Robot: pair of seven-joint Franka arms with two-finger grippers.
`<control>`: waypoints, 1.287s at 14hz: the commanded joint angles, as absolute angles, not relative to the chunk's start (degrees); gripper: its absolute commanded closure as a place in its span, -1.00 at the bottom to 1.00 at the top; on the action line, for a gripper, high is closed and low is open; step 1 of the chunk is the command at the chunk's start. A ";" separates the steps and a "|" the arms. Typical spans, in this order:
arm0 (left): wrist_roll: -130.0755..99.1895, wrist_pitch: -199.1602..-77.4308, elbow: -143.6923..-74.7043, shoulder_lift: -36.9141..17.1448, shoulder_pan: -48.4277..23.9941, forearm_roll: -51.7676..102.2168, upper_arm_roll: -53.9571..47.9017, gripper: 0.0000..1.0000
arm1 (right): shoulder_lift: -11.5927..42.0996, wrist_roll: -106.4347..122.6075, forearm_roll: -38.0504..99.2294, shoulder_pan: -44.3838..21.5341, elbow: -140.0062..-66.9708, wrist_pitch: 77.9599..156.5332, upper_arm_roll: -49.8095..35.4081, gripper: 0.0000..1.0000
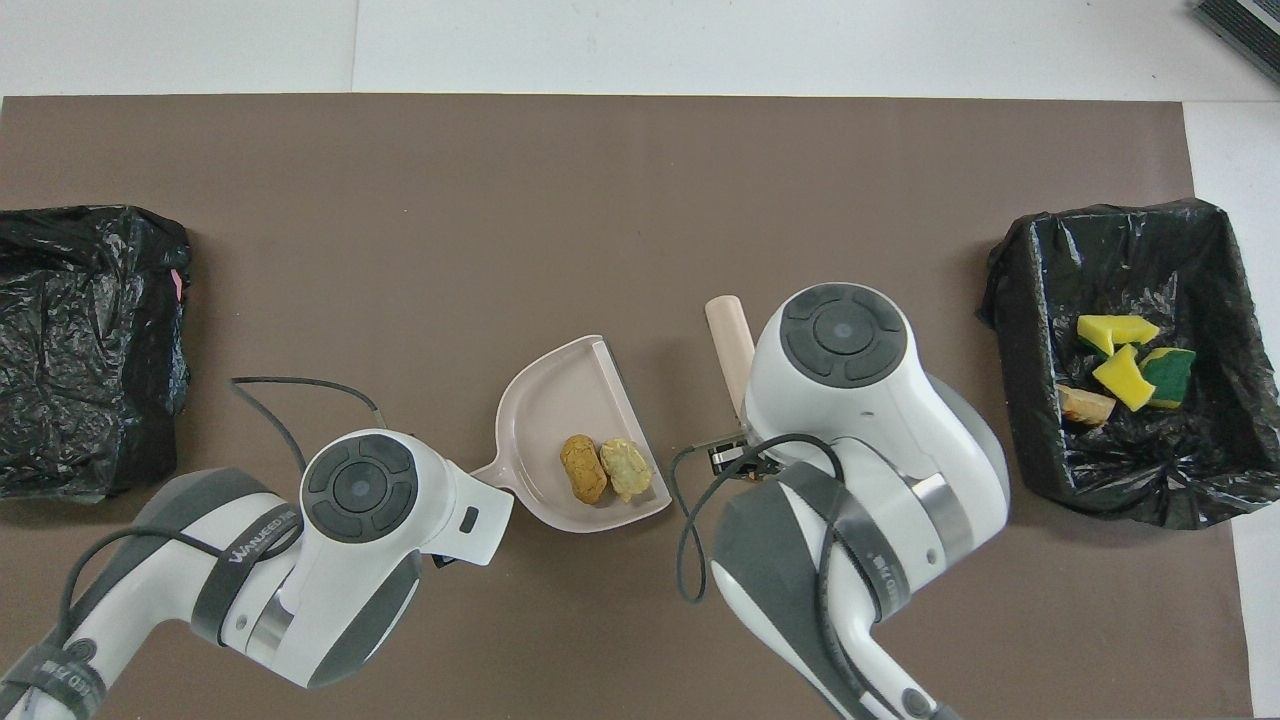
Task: Sweep and dump trash in bin
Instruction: 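Sweep the last bread chunk into the dustpan with the right gripper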
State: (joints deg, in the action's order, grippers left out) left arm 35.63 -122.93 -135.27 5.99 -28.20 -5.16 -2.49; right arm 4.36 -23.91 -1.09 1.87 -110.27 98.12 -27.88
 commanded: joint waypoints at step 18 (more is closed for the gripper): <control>33.84 -123.66 -136.58 7.47 -28.48 -6.59 -1.76 1.00 | 4.30 -27.45 12.66 -6.06 -129.39 124.90 -28.48 1.00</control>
State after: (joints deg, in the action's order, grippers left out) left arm 35.39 -122.94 -135.27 5.99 -28.20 -5.16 -2.30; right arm 0.68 -32.35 12.39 -4.99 -133.62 125.76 -28.42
